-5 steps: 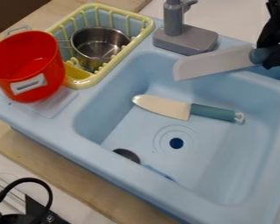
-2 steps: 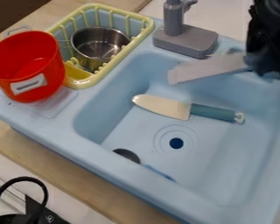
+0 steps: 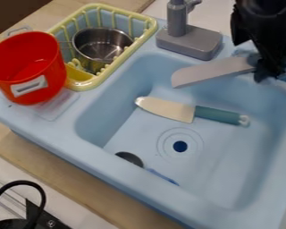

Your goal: Taking the big knife out of the sink

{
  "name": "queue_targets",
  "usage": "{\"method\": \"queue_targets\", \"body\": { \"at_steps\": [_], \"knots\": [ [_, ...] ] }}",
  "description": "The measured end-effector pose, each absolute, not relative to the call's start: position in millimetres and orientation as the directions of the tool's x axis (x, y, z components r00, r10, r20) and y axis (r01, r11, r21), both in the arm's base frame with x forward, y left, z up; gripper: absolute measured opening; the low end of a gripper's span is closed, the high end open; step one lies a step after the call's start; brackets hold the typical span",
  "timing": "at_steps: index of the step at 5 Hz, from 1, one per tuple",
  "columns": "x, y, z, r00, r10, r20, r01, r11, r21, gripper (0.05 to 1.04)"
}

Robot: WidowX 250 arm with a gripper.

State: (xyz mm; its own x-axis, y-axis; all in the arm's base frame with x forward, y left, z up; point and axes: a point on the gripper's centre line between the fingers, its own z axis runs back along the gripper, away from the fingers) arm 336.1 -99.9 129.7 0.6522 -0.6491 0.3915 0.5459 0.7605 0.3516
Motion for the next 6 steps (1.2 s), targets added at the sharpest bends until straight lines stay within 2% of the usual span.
{"method": "queue_targets", "body": {
  "at_steps": [1, 2, 3, 5, 6],
  "knots": [
    [331, -99, 135, 0.630, -0.642, 0.437, 0.553, 0.766, 0.328, 0.999],
    [319, -88, 137, 0.655, -0.591, 0.472, 0.532, 0.803, 0.267, 0.999],
    [305, -80, 144, 0.674, -0.560, 0.482, 0.499, 0.826, 0.262, 0.999],
    [272, -58, 152, 0.759, -0.441, 0.479, 0.391, 0.897, 0.207, 0.999],
    [253, -49, 148, 0.791, -0.430, 0.436, 0.419, 0.899, 0.127, 0.999]
  ]
}}
